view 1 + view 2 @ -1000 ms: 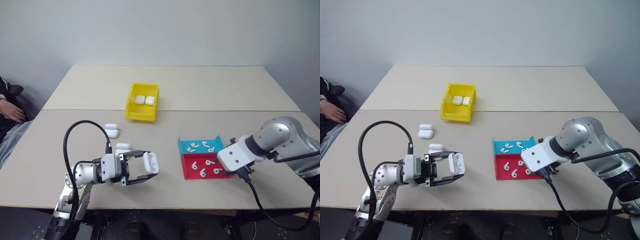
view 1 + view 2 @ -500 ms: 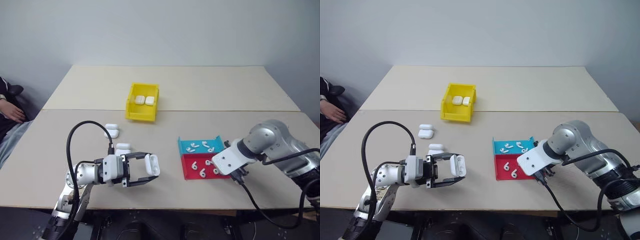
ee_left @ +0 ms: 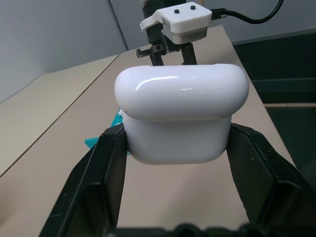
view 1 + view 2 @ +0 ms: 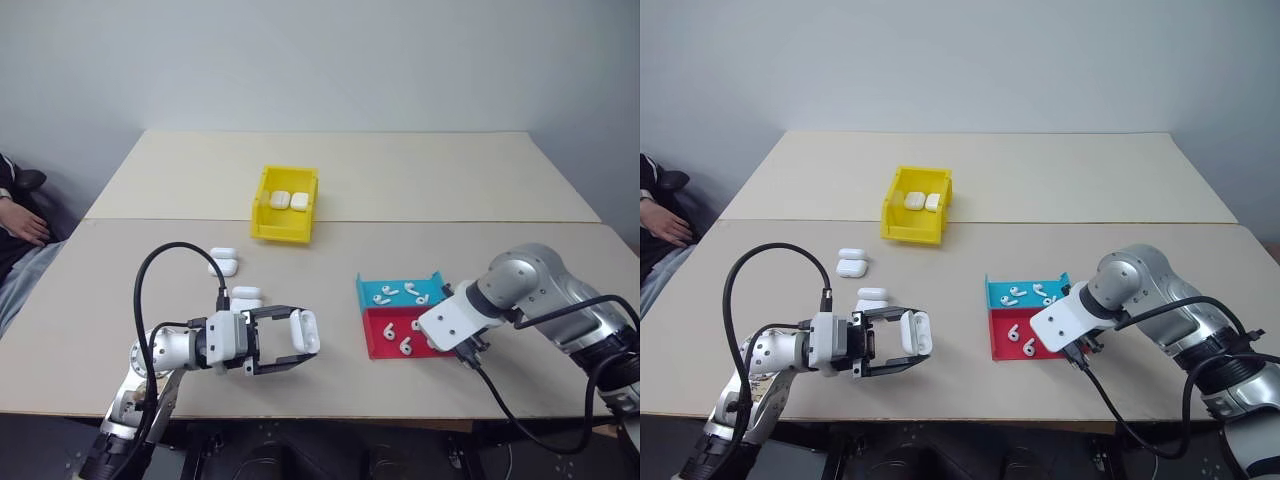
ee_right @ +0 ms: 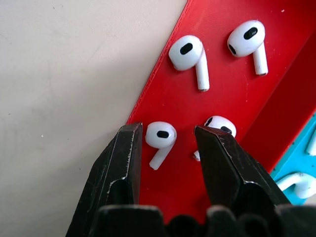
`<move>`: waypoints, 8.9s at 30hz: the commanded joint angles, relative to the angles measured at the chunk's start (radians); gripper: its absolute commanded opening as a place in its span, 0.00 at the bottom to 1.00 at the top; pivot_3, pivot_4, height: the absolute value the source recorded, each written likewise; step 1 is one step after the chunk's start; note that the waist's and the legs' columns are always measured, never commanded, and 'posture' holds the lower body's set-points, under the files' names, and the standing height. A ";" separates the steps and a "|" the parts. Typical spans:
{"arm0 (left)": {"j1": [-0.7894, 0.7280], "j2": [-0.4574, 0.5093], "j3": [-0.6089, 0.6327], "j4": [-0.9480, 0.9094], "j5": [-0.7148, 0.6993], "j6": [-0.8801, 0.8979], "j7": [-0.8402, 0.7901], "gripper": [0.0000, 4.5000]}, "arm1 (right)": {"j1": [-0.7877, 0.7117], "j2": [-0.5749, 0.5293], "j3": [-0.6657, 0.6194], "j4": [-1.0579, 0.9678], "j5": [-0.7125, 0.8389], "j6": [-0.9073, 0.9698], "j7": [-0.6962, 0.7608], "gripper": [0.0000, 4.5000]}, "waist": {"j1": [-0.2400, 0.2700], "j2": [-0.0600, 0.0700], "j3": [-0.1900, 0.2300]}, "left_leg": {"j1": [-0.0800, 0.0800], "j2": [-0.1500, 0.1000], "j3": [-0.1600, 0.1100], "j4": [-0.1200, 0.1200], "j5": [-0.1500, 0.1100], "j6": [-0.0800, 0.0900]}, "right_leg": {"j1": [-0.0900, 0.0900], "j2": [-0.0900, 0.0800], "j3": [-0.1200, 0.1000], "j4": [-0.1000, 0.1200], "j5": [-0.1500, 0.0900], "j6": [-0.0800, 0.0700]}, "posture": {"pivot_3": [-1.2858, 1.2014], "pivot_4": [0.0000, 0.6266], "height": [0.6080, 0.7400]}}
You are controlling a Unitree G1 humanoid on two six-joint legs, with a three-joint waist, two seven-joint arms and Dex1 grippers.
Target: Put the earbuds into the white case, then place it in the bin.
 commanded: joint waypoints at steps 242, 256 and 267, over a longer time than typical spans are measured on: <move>-0.102 0.069 -0.087 0.057 0.031 0.036 -0.068 0.61 | -0.400 0.363 0.060 0.639 -0.128 0.490 -0.169 0.46 | -0.023 0.002 0.000 | -0.002 0.000 -0.001 -0.008 0.002 -0.004 | -0.003 0.000 -0.004 -0.002 0.002 -0.002 | 0.52 0.24 1.00; -0.101 0.070 -0.090 0.057 0.033 0.031 -0.066 0.61 | -0.395 0.363 0.069 0.646 -0.144 0.475 -0.172 0.46 | -0.023 0.002 0.000 | -0.002 0.000 -0.001 -0.008 0.002 -0.004 | -0.003 0.000 -0.004 -0.002 0.002 -0.002 | 0.52 0.24 1.00; -0.104 0.069 -0.093 0.057 0.035 0.034 -0.065 0.61 | -0.382 0.359 0.064 0.627 -0.140 0.485 -0.159 0.19 | -0.023 0.002 0.000 | -0.001 0.000 -0.001 -0.008 0.002 -0.004 | -0.002 0.000 -0.004 -0.002 0.002 -0.002 | 0.52 0.24 1.00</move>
